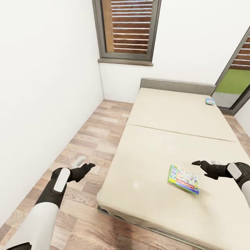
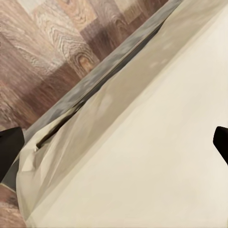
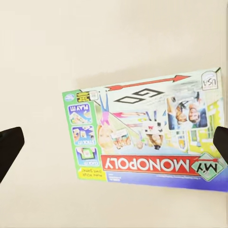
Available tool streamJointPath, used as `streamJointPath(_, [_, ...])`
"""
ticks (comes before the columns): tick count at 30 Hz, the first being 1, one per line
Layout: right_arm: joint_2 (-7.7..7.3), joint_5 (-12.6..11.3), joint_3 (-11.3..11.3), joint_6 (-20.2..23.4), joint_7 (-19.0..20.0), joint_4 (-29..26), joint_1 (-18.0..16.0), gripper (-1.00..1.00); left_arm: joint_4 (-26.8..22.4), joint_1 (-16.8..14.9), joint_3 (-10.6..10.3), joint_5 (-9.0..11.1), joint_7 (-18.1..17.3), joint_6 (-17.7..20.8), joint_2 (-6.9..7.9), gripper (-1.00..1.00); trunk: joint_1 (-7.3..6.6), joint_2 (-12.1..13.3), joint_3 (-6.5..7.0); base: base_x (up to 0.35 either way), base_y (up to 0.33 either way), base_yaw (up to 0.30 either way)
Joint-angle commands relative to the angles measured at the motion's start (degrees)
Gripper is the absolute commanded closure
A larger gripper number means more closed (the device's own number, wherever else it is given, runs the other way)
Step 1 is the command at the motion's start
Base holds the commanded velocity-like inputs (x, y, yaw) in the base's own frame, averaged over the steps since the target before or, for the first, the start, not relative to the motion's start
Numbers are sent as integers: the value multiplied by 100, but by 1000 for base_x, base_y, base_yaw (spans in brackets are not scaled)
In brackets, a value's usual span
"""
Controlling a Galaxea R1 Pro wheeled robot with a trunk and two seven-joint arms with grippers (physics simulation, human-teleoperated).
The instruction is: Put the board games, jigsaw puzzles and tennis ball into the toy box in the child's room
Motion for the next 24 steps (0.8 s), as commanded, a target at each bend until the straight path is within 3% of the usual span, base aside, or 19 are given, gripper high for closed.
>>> streamJointPath(1, [0,9,-28,31,10,-3,-3,-100,-7,-3,9,62,49,26,-2,-100,0,-3,-14,0,0,0])
streamJointPath(6, [-87,10,-27,48,12,-47,-98,-100,-8,-3,9,59,48,26,-4,-100,0,-3,-60,0,0,0])
streamJointPath(12, [-292,4,-32,65,12,-87,-220,-100,-6,-3,9,59,48,26,-5,-100,0,-3,-116,0,0,0])
streamJointPath(24, [-370,10,-12,54,16,-93,-239,-100,-11,-3,7,49,38,26,0,-100,0,-3,-227,0,0,0])
